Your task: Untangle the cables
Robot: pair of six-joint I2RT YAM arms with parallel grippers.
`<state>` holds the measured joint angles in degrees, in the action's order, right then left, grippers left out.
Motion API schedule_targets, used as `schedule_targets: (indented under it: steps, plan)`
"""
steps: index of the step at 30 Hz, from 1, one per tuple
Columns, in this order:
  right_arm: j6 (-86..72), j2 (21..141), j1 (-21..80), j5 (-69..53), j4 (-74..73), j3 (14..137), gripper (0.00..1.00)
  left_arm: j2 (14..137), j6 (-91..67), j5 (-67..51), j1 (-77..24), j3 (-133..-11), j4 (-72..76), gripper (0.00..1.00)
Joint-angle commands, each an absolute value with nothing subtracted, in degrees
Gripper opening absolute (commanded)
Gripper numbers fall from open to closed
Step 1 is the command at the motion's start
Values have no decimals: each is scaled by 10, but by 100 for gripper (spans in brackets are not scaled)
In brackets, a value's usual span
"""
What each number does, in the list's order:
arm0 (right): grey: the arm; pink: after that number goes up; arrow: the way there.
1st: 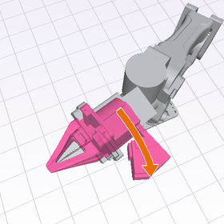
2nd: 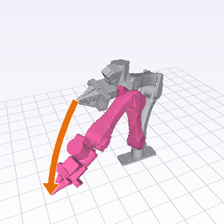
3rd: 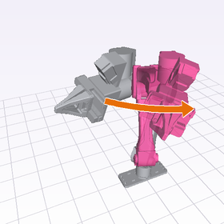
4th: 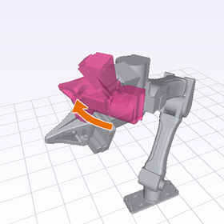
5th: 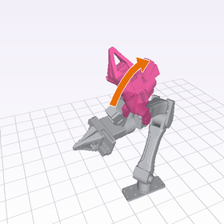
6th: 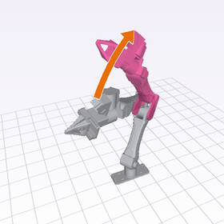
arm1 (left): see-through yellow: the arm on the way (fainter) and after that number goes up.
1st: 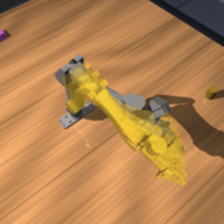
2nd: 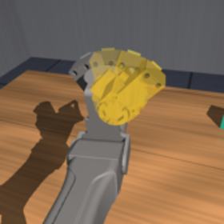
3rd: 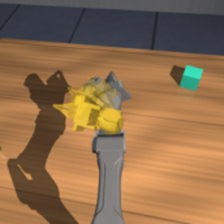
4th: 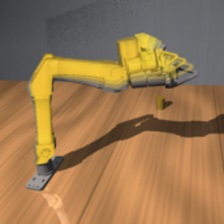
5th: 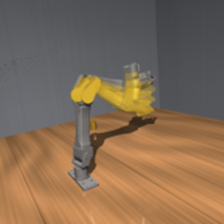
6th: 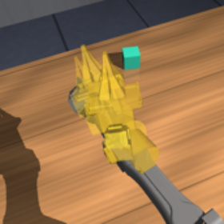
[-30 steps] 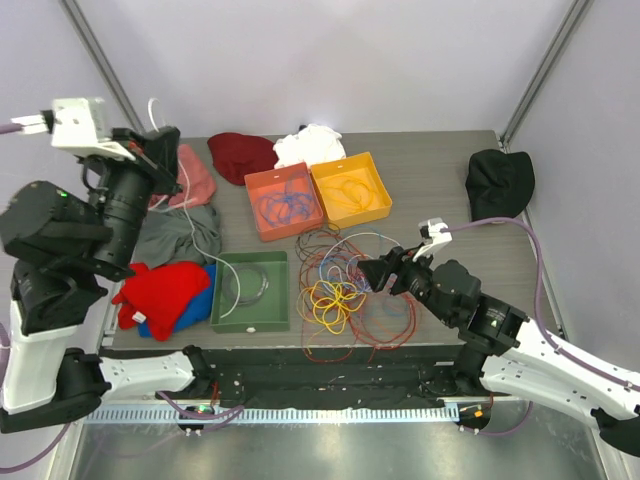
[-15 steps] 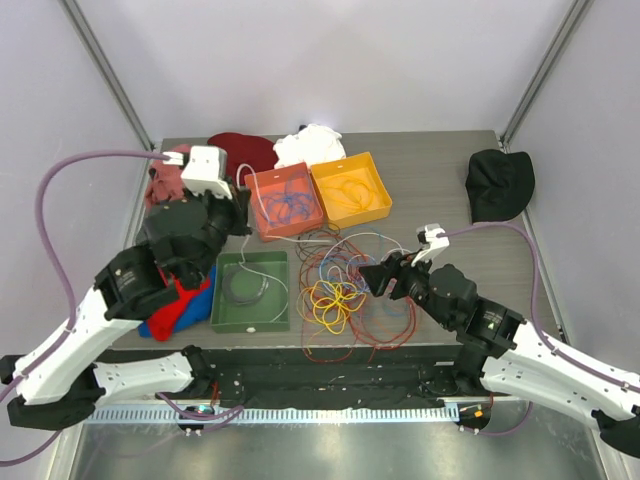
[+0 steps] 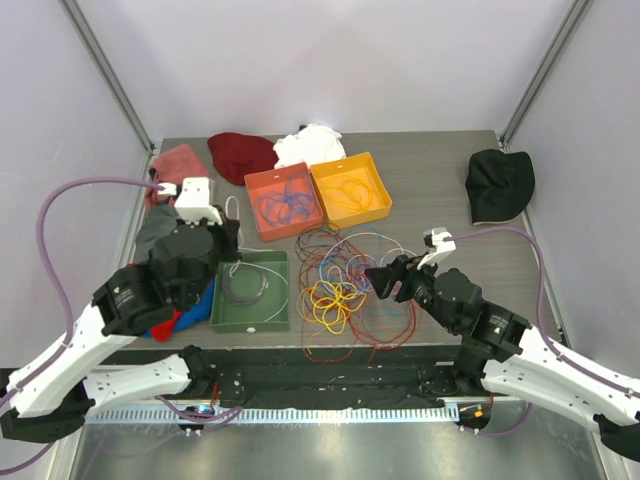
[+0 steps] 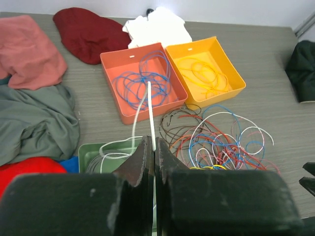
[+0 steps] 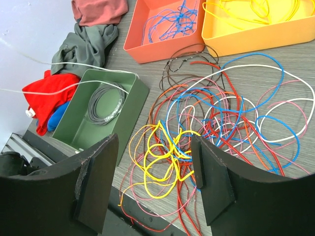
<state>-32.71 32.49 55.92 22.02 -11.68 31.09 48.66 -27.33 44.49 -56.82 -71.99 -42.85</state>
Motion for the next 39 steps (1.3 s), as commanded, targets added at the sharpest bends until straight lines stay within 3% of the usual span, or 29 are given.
schedule_targets:
  steps: [1,19,29,39]
  plan:
    - [-335,328,562,231,-96,309,68,460,-304,471,-565,-749,-466,0]
    - [-348,348,562,220,-82,300,68,433,-377,380,-565,-724,-522,0]
    - [-349,337,562,221,-84,286,68,446,-484,367,-566,-559,-512,0]
    - [-357,314,561,232,-86,265,68,505,-483,337,-533,-535,-506,0]
